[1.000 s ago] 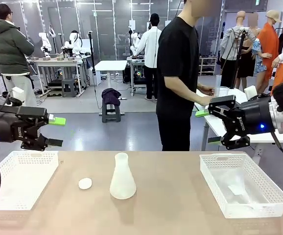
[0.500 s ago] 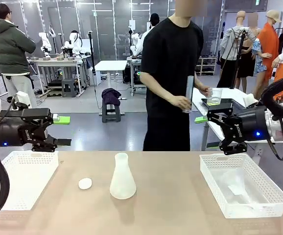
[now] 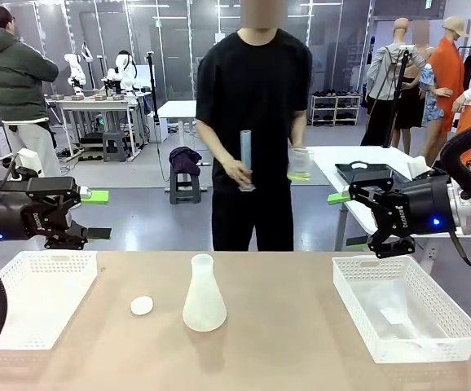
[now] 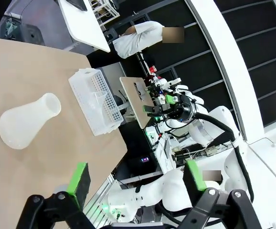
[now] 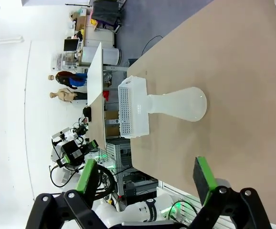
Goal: Prepare the solutions needed for the experiment.
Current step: Pick up the Plastic Funnel and insert it into the Big flask.
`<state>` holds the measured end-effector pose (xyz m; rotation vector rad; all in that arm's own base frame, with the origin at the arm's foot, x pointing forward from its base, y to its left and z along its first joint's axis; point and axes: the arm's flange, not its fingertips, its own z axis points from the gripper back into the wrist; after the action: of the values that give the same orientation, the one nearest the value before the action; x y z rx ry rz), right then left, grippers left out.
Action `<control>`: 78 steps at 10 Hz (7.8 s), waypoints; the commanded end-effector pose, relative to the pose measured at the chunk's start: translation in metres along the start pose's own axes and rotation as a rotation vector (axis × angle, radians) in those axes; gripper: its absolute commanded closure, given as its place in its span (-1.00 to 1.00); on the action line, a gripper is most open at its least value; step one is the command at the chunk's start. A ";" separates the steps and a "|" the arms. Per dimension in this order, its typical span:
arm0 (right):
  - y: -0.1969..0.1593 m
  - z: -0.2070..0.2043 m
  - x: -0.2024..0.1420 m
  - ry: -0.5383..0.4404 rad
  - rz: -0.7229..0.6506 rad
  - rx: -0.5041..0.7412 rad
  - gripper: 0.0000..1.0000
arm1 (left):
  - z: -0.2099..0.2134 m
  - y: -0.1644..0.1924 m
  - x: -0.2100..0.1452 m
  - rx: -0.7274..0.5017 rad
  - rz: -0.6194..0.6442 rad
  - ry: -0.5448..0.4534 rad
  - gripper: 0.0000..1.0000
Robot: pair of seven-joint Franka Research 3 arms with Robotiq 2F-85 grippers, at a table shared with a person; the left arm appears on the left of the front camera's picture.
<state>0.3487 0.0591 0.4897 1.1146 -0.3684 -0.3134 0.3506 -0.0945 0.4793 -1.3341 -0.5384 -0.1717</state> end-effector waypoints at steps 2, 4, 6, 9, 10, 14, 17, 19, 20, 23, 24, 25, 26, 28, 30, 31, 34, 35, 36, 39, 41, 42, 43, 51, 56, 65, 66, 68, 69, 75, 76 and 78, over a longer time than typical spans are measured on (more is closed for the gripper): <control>0.002 0.001 0.008 0.022 0.169 -0.092 -1.00 | -0.003 -0.004 -0.001 -0.020 0.016 -0.009 -1.00; 0.005 0.001 0.040 0.154 0.425 -0.260 -1.00 | -0.003 -0.004 -0.001 -0.020 0.016 -0.009 -1.00; 0.011 0.004 0.074 0.313 0.656 -0.391 -1.00 | -0.003 -0.004 -0.001 -0.020 0.016 -0.009 -1.00; 0.023 0.008 0.123 0.558 0.955 -0.498 -1.00 | -0.003 -0.004 -0.001 -0.020 0.016 -0.009 -1.00; 0.026 0.008 0.130 0.701 1.033 -0.534 -1.00 | -0.003 -0.004 -0.001 -0.020 0.016 -0.009 -1.00; 0.027 0.004 0.130 0.784 1.036 -0.573 -1.00 | -0.003 -0.004 -0.001 -0.020 0.016 -0.009 -1.00; 0.027 0.004 0.130 0.784 1.036 -0.573 -1.00 | -0.003 -0.004 -0.001 -0.020 0.016 -0.009 -1.00; 0.028 0.002 0.135 0.801 1.052 -0.588 -1.00 | -0.003 -0.004 -0.001 -0.020 0.016 -0.009 -1.00; 0.023 -0.002 0.150 0.905 1.182 -0.612 -1.00 | -0.003 -0.004 -0.001 -0.020 0.016 -0.009 -1.00; 0.013 -0.010 0.211 1.092 1.438 -0.574 -1.00 | -0.003 -0.004 -0.001 -0.020 0.016 -0.009 -1.00; 0.007 -0.015 0.229 1.151 1.461 -0.546 -1.00 | -0.003 -0.004 -0.001 -0.020 0.016 -0.009 -1.00; 0.001 -0.021 0.247 1.213 1.454 -0.521 -1.00 | -0.003 -0.004 -0.001 -0.020 0.016 -0.009 -1.00; -0.002 -0.025 0.255 1.256 1.492 -0.462 -1.00 | -0.003 -0.004 -0.001 -0.020 0.016 -0.009 -1.00; -0.007 -0.028 0.264 1.267 1.516 -0.406 -1.00 | -0.003 -0.004 -0.001 -0.020 0.016 -0.009 -1.00; -0.014 -0.029 0.256 1.245 1.510 -0.439 -1.00 | -0.003 -0.004 -0.001 -0.020 0.016 -0.009 -1.00; -0.014 -0.029 0.256 1.245 1.510 -0.439 -1.00 | -0.003 -0.004 -0.001 -0.020 0.016 -0.009 -1.00; -0.012 -0.031 0.261 1.247 1.512 -0.431 -1.00 | -0.003 -0.004 -0.001 -0.020 0.016 -0.009 -1.00; -0.017 -0.048 0.261 1.313 1.485 -0.466 -1.00 | -0.003 -0.004 -0.001 -0.020 0.016 -0.009 -1.00; -0.023 -0.059 0.259 1.337 1.507 -0.414 -1.00 | -0.003 -0.004 -0.001 -0.020 0.016 -0.009 -1.00; -0.050 -0.080 0.251 1.375 1.533 -0.373 -1.00 | -0.003 -0.004 -0.001 -0.020 0.016 -0.009 -1.00; -0.071 -0.092 0.244 1.395 1.517 -0.346 -1.00 | -0.003 -0.004 -0.001 -0.020 0.016 -0.009 -1.00; -0.081 -0.096 0.240 1.407 1.499 -0.370 -1.00 | -0.003 -0.004 -0.001 -0.020 0.016 -0.009 -1.00; -0.093 -0.099 0.234 1.424 1.489 -0.369 -1.00 | -0.003 -0.004 -0.001 -0.020 0.016 -0.009 -1.00; -0.150 -0.116 0.219 1.512 1.436 -0.269 -1.00 | -0.003 -0.004 -0.001 -0.020 0.016 -0.009 -1.00; -0.153 -0.120 0.214 1.526 1.376 -0.260 -0.34 | -0.003 -0.004 -0.001 -0.020 0.016 -0.009 -1.00; -0.144 -0.119 0.215 1.530 1.330 -0.271 1.00 | -0.003 -0.004 -0.001 -0.020 0.016 -0.009 -1.00; -0.136 -0.117 0.212 1.499 1.334 -0.289 1.00 | -0.003 -0.004 -0.001 -0.020 0.016 -0.009 -1.00; -0.112 -0.114 0.210 1.444 1.305 -0.367 1.00 | -0.003 -0.004 -0.001 -0.020 0.016 -0.009 -1.00; -0.090 -0.112 0.211 1.408 1.352 -0.422 1.00 | -0.003 -0.004 -0.001 -0.020 0.016 -0.009 -1.00; 0.019 -0.086 0.168 1.271 1.470 -0.748 1.00 | -0.003 -0.004 -0.001 -0.020 0.016 -0.009 -1.00; 0.037 -0.074 0.157 1.228 1.496 -0.807 1.00 | -0.003 -0.004 -0.001 -0.020 0.016 -0.009 -1.00; 0.065 -0.051 0.130 1.114 1.579 -0.893 1.00 | -0.003 -0.004 -0.001 -0.020 0.016 -0.009 -1.00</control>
<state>0.5153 0.0708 0.5517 -0.1178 0.0562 1.4232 0.3498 -0.0953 0.4800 -1.3319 -0.5347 -0.1783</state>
